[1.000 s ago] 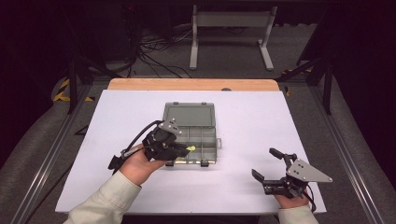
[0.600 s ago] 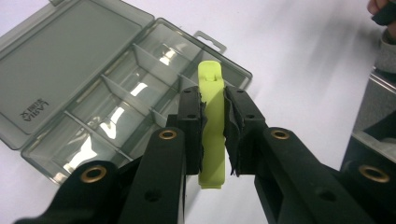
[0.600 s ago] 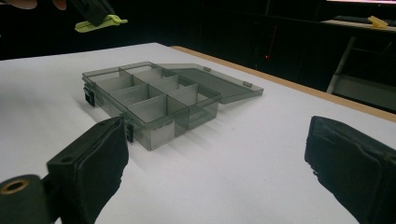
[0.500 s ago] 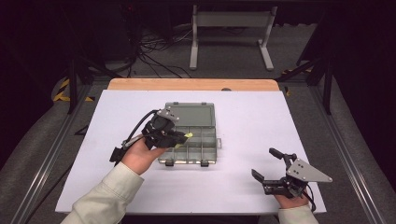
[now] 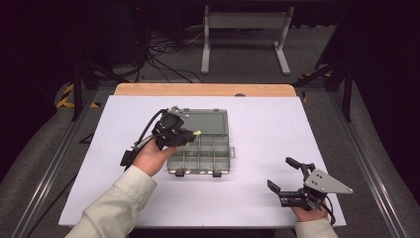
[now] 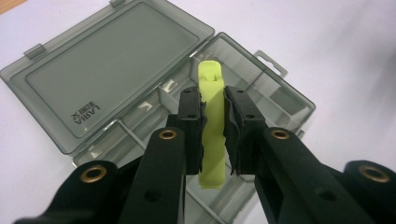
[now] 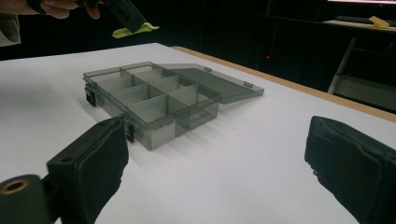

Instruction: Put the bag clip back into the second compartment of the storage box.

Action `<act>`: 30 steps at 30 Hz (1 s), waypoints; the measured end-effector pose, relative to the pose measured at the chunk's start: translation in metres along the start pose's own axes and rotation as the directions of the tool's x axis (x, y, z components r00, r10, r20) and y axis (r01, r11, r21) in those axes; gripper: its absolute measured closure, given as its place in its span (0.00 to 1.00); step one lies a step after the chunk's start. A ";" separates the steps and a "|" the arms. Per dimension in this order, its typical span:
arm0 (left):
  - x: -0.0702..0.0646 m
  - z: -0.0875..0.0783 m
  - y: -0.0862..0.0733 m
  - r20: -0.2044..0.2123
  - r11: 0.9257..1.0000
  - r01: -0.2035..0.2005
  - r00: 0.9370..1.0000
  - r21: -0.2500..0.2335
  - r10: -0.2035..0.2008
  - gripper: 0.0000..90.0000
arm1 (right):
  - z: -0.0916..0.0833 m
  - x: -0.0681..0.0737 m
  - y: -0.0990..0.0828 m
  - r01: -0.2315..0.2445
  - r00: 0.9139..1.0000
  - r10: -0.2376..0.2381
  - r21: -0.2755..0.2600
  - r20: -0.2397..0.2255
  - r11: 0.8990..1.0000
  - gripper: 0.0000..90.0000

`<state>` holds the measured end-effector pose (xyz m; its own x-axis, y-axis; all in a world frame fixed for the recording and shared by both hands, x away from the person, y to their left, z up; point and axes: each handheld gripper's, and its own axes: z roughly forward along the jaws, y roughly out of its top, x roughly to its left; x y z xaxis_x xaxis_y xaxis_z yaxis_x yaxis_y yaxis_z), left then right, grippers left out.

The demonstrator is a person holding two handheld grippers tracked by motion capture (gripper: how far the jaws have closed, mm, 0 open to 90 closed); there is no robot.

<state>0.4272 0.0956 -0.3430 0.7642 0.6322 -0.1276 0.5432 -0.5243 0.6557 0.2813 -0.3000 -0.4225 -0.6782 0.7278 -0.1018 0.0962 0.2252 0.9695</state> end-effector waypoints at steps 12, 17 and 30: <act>0.016 0.013 0.002 -0.039 0.997 0.071 0.997 0.000 -0.071 0.86 | 0.000 -0.001 0.000 0.001 1.000 -0.001 0.001 -0.003 1.000 0.08; 0.021 0.018 0.003 -0.043 0.995 0.100 0.994 -0.011 -0.100 0.86 | 0.000 -0.001 0.000 0.002 1.000 -0.002 0.001 -0.005 1.000 0.08; 0.023 0.026 0.003 -0.043 0.993 0.114 0.993 -0.007 -0.114 0.86 | 0.000 -0.001 -0.001 -0.001 1.000 0.001 -0.003 -0.008 1.000 0.08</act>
<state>0.4555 0.0940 -0.3629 0.6819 0.7116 -0.1695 0.6240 -0.4449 0.6423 0.2821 -0.3008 -0.4230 -0.6836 0.7232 -0.0987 0.0948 0.2220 0.9704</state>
